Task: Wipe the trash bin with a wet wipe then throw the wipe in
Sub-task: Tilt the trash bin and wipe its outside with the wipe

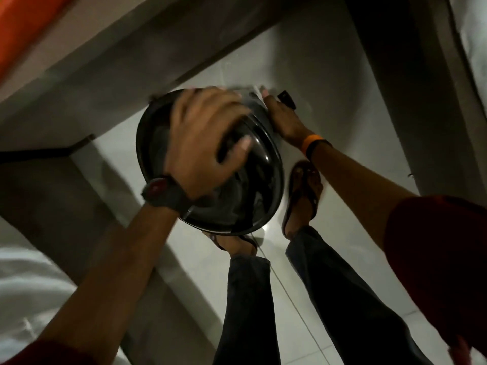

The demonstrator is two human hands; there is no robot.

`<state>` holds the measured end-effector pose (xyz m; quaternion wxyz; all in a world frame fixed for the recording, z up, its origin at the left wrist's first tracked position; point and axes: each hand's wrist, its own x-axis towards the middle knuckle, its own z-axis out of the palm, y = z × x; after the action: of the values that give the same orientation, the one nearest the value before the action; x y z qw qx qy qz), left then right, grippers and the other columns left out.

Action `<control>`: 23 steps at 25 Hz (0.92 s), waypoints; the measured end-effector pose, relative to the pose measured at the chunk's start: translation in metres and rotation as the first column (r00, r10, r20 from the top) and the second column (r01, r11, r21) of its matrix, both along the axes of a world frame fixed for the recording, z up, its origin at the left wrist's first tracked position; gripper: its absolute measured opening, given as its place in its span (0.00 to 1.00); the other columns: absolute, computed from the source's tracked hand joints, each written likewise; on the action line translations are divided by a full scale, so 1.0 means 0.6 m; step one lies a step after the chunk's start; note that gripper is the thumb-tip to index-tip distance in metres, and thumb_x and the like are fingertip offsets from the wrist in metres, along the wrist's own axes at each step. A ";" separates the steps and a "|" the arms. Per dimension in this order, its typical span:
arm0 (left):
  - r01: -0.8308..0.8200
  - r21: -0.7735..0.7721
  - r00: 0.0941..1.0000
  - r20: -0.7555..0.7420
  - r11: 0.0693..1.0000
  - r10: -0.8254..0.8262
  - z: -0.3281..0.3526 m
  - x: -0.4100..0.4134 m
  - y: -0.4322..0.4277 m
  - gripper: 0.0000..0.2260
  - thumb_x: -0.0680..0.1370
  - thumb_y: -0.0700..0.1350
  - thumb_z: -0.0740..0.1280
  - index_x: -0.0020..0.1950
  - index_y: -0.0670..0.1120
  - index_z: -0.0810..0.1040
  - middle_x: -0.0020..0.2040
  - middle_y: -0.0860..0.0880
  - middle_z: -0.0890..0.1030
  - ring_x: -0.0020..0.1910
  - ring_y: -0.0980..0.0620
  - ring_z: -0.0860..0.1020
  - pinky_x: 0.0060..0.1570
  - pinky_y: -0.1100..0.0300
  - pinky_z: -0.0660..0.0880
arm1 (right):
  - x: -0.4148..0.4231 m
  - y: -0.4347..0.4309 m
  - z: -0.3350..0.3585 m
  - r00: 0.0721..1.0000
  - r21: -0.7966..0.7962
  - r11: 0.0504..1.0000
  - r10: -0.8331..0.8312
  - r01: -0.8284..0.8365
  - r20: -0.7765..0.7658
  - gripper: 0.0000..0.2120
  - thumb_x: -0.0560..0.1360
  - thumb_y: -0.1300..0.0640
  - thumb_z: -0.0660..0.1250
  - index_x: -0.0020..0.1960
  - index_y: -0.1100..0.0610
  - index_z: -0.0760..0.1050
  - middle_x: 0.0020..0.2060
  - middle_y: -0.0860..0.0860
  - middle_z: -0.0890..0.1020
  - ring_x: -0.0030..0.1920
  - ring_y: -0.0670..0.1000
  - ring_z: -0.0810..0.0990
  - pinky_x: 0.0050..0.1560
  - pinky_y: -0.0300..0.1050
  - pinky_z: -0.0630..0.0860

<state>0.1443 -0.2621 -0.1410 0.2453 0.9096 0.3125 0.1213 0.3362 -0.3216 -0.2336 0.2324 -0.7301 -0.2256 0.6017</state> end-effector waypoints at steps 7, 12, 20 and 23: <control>0.041 0.024 0.953 -0.302 0.999 -0.032 0.015 0.057 0.006 0.17 0.79 0.62 0.58 0.42 0.51 0.75 0.43 0.51 0.78 0.49 0.49 0.75 0.54 0.49 0.68 | -0.065 -0.106 0.100 0.941 0.163 0.946 -0.239 0.281 -0.238 0.26 0.80 0.39 0.53 0.68 0.51 0.78 0.62 0.43 0.83 0.64 0.39 0.80 0.65 0.32 0.73; -0.337 -0.400 0.936 -0.048 0.852 0.347 0.003 -0.009 0.048 0.23 0.76 0.53 0.67 0.25 0.47 0.64 0.21 0.53 0.68 0.25 0.59 0.64 0.32 0.60 0.64 | -0.133 -0.173 0.132 0.986 0.604 0.785 0.166 -0.139 0.011 0.22 0.85 0.51 0.49 0.76 0.54 0.67 0.80 0.52 0.65 0.82 0.51 0.57 0.83 0.58 0.53; -0.578 -0.682 0.682 -0.101 0.449 0.724 -0.054 -0.033 0.082 0.21 0.73 0.50 0.70 0.25 0.51 0.62 0.20 0.57 0.62 0.24 0.57 0.60 0.30 0.62 0.62 | -0.038 -0.117 0.032 0.979 0.287 0.948 -0.173 0.135 0.110 0.23 0.86 0.49 0.50 0.79 0.52 0.61 0.82 0.51 0.59 0.83 0.52 0.54 0.82 0.48 0.52; -0.638 -0.671 0.623 -0.160 0.378 0.766 -0.060 -0.047 0.112 0.20 0.71 0.52 0.70 0.25 0.51 0.63 0.19 0.57 0.62 0.23 0.57 0.60 0.27 0.64 0.61 | -0.126 -0.164 0.064 0.968 0.640 0.727 0.184 -0.249 0.168 0.23 0.86 0.51 0.48 0.80 0.53 0.61 0.82 0.50 0.58 0.83 0.51 0.51 0.83 0.57 0.50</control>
<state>0.1162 -0.1951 -0.1770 0.5068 0.5188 0.6666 0.1724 0.2605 -0.4199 -0.1951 0.3911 -0.5974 -0.5164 0.4728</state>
